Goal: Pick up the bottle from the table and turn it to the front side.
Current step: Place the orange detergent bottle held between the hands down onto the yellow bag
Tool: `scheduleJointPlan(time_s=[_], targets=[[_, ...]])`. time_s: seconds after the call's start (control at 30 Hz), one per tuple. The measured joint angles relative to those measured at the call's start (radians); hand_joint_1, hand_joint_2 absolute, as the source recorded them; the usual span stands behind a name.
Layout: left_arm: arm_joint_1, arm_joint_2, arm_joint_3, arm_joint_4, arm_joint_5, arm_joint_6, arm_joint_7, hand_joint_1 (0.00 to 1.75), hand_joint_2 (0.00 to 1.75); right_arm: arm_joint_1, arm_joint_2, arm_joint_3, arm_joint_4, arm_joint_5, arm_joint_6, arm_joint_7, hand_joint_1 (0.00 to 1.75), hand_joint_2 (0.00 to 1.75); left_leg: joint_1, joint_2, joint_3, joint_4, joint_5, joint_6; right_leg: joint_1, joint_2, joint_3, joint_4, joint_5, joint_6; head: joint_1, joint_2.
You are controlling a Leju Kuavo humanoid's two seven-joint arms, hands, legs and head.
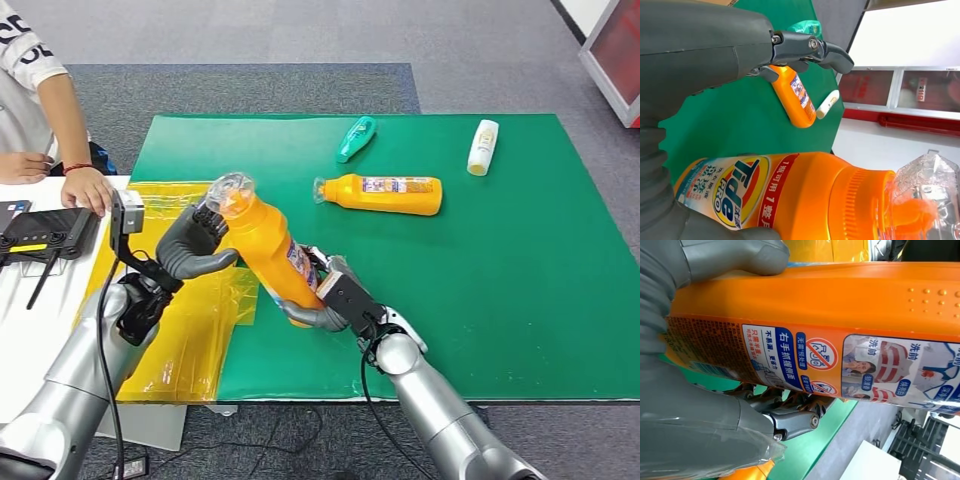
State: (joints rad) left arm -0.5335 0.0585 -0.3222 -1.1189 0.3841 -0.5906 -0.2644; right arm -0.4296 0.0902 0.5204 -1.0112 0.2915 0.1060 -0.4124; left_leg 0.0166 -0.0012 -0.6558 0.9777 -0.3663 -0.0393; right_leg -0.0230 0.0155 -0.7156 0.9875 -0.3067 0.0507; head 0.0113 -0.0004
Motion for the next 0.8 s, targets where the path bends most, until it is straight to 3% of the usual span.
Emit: scheduleJointPlan(time_s=[0.53, 0.73, 0.8], targets=[[-0.008, -0.004, -0.021, 0.002, 0.026, -0.033, -0.005, 0.0, 1.75, -0.03, 0.005, -0.05, 0.044, -0.123, 0.094, -0.023, 1.75, 1.75, 0.0, 0.0, 0.0, 0.0, 0.0, 0.0, 0.0, 0.0, 0.0, 0.0, 0.0, 0.0, 0.0, 0.0], [-0.012, -0.004, -0.043, 0.01, 0.195, -0.236, 0.006, 0.0, 1.75, -0.055, 0.012, -0.051, 0.059, -0.128, 0.111, -0.029, 1.75, 1.75, 0.0, 0.0, 0.001, 0.0, 0.0, 0.0, 0.0, 0.0, 0.001, 0.0, 0.0, 0.0, 0.0, 0.0], [-0.015, -0.003, -0.049, 0.015, 0.224, -0.264, 0.007, 0.0, 1.75, -0.062, 0.017, -0.05, 0.061, -0.129, 0.114, -0.029, 1.75, 1.75, 0.0, 0.0, 0.001, 0.0, 0.0, 0.0, 0.0, 0.0, 0.001, 0.0, 0.0, 0.0, 0.0, 0.0]])
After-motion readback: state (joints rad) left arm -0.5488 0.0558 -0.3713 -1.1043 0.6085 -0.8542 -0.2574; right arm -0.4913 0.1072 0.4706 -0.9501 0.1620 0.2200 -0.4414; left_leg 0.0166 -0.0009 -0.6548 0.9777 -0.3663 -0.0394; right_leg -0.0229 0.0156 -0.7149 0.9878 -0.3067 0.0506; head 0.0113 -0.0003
